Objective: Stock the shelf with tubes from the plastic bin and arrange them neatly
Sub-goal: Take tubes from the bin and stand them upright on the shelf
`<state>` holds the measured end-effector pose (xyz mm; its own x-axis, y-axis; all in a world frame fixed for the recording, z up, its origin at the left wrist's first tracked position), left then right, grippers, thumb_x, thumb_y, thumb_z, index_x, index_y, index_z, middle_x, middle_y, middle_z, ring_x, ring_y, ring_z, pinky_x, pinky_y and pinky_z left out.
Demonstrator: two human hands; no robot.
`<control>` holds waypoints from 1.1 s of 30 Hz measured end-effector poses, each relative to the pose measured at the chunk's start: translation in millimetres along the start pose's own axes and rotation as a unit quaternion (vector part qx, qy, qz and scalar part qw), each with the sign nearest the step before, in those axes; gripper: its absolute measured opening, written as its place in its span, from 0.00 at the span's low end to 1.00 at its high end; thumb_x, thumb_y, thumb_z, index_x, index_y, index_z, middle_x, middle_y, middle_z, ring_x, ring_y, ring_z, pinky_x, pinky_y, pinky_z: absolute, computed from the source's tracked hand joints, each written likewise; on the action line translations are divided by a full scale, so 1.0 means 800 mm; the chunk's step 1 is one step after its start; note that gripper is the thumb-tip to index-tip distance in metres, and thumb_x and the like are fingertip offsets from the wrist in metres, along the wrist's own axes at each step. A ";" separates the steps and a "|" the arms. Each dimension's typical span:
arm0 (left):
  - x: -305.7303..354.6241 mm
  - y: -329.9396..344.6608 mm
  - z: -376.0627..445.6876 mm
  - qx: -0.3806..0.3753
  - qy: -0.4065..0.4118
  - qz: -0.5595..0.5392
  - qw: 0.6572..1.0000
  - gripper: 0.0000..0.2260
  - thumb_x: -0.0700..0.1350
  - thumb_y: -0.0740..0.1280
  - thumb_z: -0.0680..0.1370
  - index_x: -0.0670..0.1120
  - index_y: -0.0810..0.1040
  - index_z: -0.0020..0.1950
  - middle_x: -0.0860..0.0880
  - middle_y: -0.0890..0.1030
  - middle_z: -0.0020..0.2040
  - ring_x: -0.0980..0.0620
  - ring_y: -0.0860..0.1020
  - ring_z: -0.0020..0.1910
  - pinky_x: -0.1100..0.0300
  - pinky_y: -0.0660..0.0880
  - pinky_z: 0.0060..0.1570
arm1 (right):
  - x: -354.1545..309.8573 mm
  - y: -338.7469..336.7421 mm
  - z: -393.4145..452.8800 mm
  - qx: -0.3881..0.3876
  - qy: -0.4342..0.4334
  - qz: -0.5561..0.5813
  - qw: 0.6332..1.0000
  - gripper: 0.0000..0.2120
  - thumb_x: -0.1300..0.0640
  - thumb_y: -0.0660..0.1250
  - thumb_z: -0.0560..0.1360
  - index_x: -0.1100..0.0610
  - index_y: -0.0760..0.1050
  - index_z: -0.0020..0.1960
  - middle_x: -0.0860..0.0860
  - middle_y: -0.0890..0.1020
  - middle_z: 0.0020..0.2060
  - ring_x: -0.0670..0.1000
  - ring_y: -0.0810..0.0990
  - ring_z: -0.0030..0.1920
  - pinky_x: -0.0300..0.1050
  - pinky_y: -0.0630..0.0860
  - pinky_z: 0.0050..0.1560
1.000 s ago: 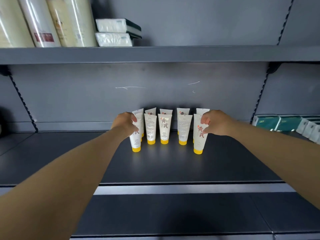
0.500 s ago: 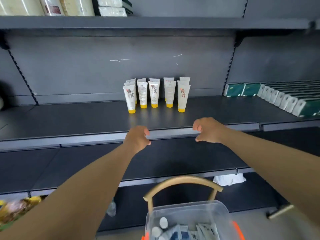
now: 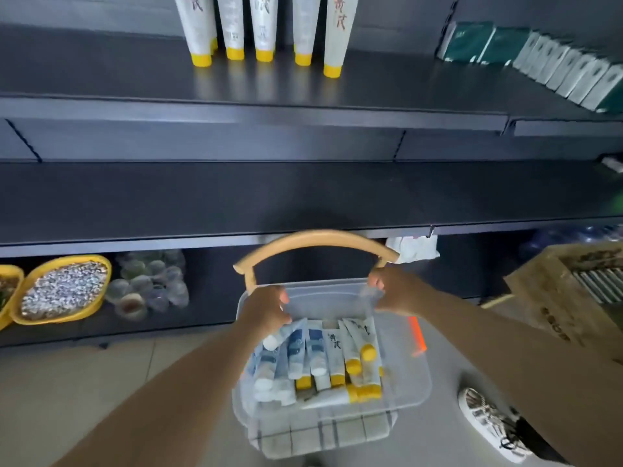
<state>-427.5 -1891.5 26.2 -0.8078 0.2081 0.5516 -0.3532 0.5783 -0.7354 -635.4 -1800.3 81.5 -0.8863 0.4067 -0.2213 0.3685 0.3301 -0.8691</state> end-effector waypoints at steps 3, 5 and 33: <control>-0.024 0.073 0.012 -0.028 -0.019 0.004 0.999 0.15 0.42 0.72 0.71 0.44 0.76 0.57 0.46 0.79 0.56 0.48 0.77 0.56 0.58 0.73 0.57 | 0.032 0.058 0.021 -0.034 -0.003 -0.005 0.999 0.21 0.59 0.70 0.72 0.56 0.71 0.64 0.52 0.75 0.60 0.51 0.74 0.60 0.36 0.68 0.52; -0.038 0.117 0.018 -0.047 -0.035 0.003 0.998 0.16 0.41 0.72 0.71 0.45 0.76 0.58 0.46 0.79 0.57 0.48 0.77 0.57 0.58 0.73 0.56 | 0.053 0.090 0.037 -0.059 0.006 -0.003 0.998 0.22 0.59 0.71 0.72 0.55 0.71 0.64 0.52 0.76 0.59 0.51 0.75 0.59 0.36 0.70 0.52; 0.008 0.355 0.208 -0.135 0.094 0.201 0.966 0.29 0.56 0.70 0.71 0.43 0.69 0.66 0.47 0.73 0.61 0.47 0.72 0.61 0.52 0.70 0.60 | 0.137 0.302 0.248 -0.261 -0.056 -0.090 0.960 0.36 0.49 0.77 0.65 0.53 0.66 0.69 0.49 0.76 0.61 0.53 0.75 0.60 0.46 0.72 0.62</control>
<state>-611.8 -1857.2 -244.7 -0.7450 0.5836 0.3230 0.1277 0.6001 -0.7897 -699.3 -1844.7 -240.4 -0.9623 0.2198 -0.1599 0.2718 0.7797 -0.5640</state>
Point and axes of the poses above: each hand's wrist, its own z-axis towards the middle knuckle, its own y-axis out of the palm, x = y × z, the point moved 9 cm from there along z, towards the middle knuckle
